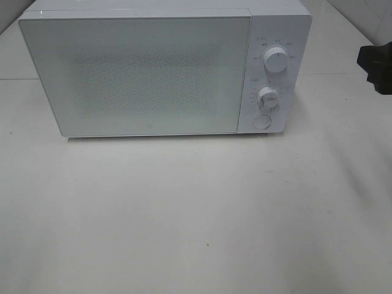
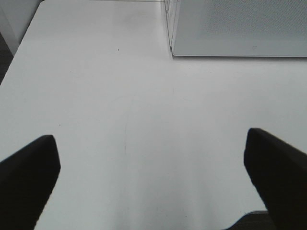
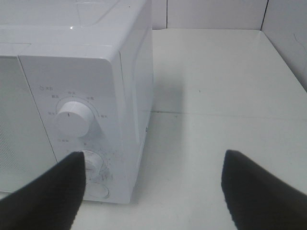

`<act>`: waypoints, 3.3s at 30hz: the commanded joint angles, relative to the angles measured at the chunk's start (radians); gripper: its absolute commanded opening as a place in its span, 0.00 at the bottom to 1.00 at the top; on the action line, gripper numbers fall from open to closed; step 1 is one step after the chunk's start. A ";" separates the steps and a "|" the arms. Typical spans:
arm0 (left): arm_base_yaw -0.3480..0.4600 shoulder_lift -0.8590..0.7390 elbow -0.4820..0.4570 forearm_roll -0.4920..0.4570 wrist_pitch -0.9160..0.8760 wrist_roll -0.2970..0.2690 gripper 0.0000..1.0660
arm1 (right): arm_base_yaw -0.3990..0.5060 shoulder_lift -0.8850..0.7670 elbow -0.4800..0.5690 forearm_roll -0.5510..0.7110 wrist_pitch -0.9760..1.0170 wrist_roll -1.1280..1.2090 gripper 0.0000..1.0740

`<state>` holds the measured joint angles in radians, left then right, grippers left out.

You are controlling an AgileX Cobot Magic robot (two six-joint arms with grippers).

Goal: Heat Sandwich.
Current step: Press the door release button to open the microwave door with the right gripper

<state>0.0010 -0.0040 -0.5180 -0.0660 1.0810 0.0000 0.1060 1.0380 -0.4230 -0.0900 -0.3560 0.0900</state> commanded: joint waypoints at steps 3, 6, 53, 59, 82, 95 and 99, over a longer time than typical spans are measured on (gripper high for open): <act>-0.001 -0.016 0.000 -0.002 -0.011 -0.010 0.94 | 0.000 0.070 0.074 0.010 -0.254 -0.034 0.70; -0.001 -0.016 0.000 -0.002 -0.011 -0.010 0.94 | 0.036 0.136 0.134 0.090 -0.382 -0.166 0.70; -0.001 -0.016 0.000 -0.002 -0.011 -0.010 0.94 | 0.642 0.668 0.140 0.726 -0.884 -0.149 0.70; -0.001 -0.016 0.000 -0.002 -0.011 -0.010 0.94 | 0.642 0.668 0.140 0.726 -0.879 0.144 0.70; -0.001 -0.016 0.000 -0.002 -0.011 -0.010 0.94 | 0.641 0.668 0.140 0.729 -0.873 1.361 0.52; -0.001 -0.016 0.000 -0.002 -0.011 -0.010 0.94 | 0.638 0.668 0.140 0.726 -0.869 1.377 0.00; -0.001 -0.016 0.000 -0.002 -0.011 -0.010 0.94 | 0.638 0.668 0.140 0.726 -0.849 1.383 0.00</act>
<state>0.0010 -0.0040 -0.5180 -0.0660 1.0810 0.0000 0.7470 1.7070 -0.2780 0.6440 -1.2010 1.4730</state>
